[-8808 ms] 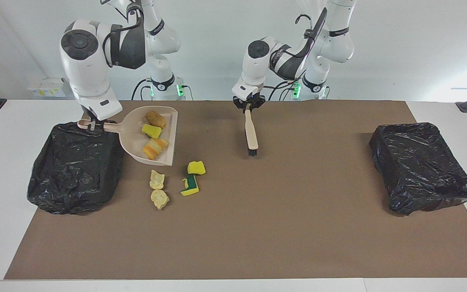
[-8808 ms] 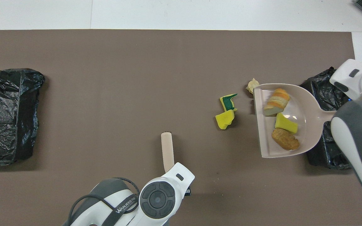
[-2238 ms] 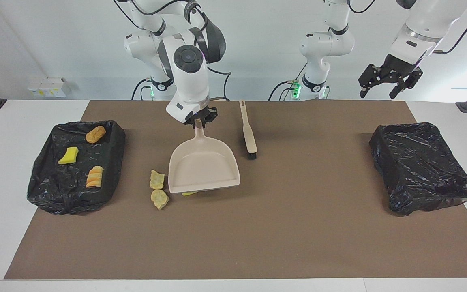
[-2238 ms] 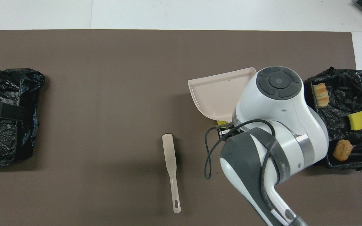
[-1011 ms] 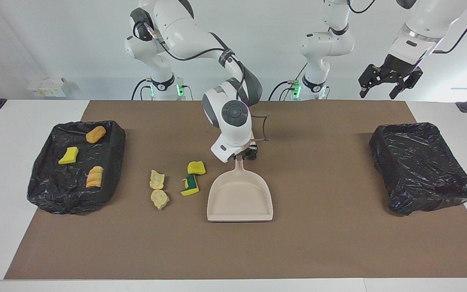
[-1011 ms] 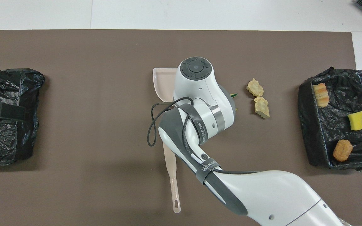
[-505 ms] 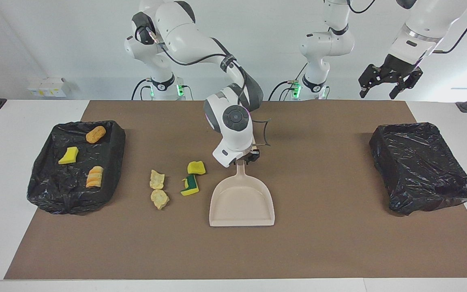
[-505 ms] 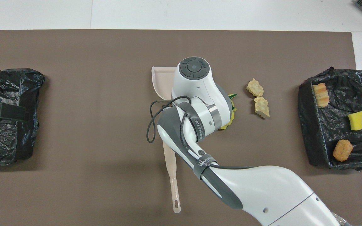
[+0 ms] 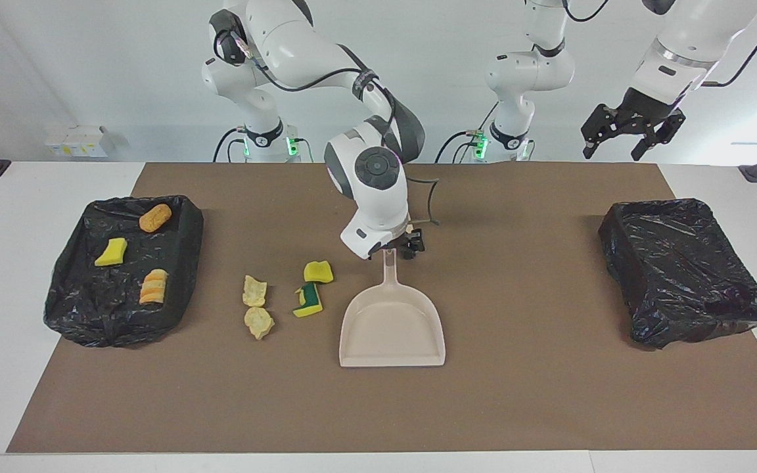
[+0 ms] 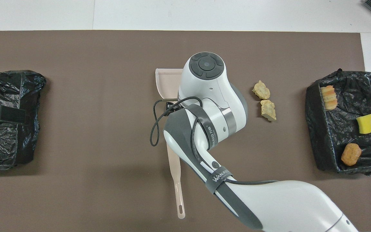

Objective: Sweep and dump trash in bin
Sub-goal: 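Bring the empty dustpan back and set it on the table with the right gripper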

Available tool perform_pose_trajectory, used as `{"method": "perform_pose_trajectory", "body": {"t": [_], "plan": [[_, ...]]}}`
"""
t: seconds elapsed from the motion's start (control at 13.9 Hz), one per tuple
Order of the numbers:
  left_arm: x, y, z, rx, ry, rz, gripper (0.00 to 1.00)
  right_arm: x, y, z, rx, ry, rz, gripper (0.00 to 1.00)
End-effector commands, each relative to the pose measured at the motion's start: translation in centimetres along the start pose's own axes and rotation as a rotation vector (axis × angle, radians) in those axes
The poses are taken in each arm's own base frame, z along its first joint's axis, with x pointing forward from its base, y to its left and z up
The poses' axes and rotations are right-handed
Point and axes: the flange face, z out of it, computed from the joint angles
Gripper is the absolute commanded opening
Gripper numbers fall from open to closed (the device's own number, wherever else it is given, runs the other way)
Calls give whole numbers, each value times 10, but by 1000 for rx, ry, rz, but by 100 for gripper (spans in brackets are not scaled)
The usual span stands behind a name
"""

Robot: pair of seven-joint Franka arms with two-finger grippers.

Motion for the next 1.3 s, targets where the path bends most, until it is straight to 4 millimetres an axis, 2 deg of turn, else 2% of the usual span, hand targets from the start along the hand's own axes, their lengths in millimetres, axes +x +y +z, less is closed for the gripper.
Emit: {"method": "perform_pose_trajectory", "body": {"t": [0.0, 0.22, 0.43, 0.51, 0.79, 0.94, 1.23], "plan": [[-8, -3, -1, 2, -5, -2, 100, -40, 19, -26, -17, 0, -55, 100], [-8, -3, -1, 2, -5, -2, 100, -72, 33, -44, -17, 7, -62, 100], [-8, -3, -1, 2, -5, -2, 100, -100, 45, -50, -14, 20, -67, 100], [-8, -3, -1, 2, -5, -2, 100, -109, 48, -45, -18, 15, -70, 100], [-8, -3, -1, 2, -5, -2, 100, -159, 48, -8, 12, 64, -95, 100], [-8, -3, -1, 2, -5, -2, 100, -177, 39, 13, -2, 49, -121, 100], [-8, -3, -1, 2, -5, -2, 100, -207, 8, 56, 9, 82, -132, 100]]}}
